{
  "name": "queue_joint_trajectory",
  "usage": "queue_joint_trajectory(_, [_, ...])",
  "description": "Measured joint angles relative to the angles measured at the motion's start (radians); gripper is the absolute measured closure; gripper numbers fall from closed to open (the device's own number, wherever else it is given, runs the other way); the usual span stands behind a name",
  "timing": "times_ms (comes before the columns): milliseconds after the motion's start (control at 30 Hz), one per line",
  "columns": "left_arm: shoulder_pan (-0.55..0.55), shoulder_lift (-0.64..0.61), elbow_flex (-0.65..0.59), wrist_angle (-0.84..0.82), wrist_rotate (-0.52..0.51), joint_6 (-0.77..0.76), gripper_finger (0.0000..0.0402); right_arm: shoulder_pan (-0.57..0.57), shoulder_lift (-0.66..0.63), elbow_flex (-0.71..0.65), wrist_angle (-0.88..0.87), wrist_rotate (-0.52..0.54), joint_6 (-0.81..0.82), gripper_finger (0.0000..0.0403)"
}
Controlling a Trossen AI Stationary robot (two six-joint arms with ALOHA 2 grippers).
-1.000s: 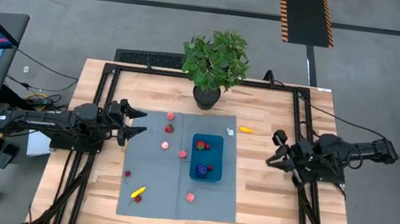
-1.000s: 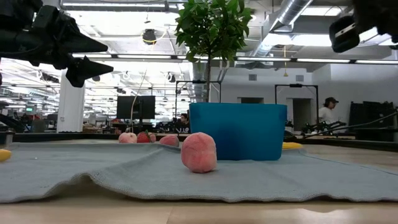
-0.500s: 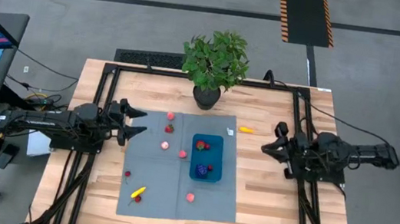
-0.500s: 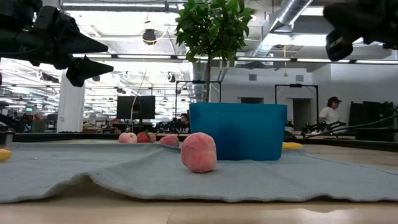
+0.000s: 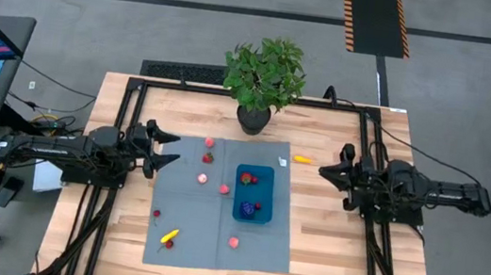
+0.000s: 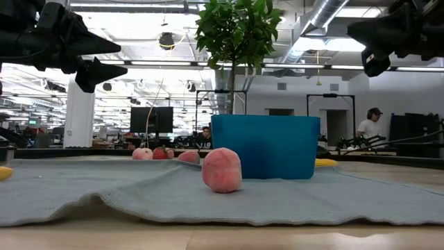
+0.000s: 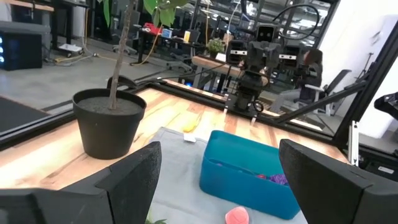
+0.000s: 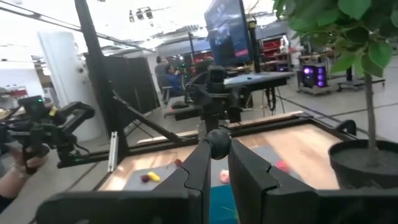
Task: Pick and placing Produce into tupperware
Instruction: Put the blueberry into the bin
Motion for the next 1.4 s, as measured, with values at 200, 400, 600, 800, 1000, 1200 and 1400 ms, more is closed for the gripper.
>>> queue_joint_trajectory(200, [0.0, 0.0, 0.0, 0.0, 0.0, 0.0, 0.0086, -0.015, 0.0, 0.0, -0.017, 0.069, 0.001, 0.0331])
queue_joint_trajectory(400, [0.0, 0.0, 0.0, 0.001, 0.0, 0.0, 0.0086, -0.032, 0.0, 0.0, -0.017, 0.267, -0.049, 0.0331])
queue_joint_trajectory(600, [0.0, 0.0, 0.0, -0.005, 0.0, -0.007, 0.0086, -0.032, 0.0, 0.0, -0.01, 0.397, -0.087, 0.0331])
queue_joint_trajectory(800, [0.0, 0.0, 0.0, -0.007, 0.0, -0.034, 0.0086, -0.011, 0.0, 0.001, -0.041, 0.253, -0.044, 0.0331])
queue_joint_trajectory(1000, [0.0, 0.0, 0.0, -0.009, 0.0, -0.032, 0.0086, 0.024, 0.0, 0.001, -0.039, 0.178, -0.011, 0.0331])
queue_joint_trajectory(1200, [0.0, 0.0, 0.0, -0.006, -0.002, -0.02, 0.0086, 0.064, 0.0, 0.001, 0.026, -0.011, 0.006, 0.0331])
queue_joint_trajectory(1400, [0.0, 0.0, 0.0, 0.017, -0.024, 0.008, 0.0086, 0.111, 0.0, 0.039, 0.114, -0.13, -0.038, 0.0331])
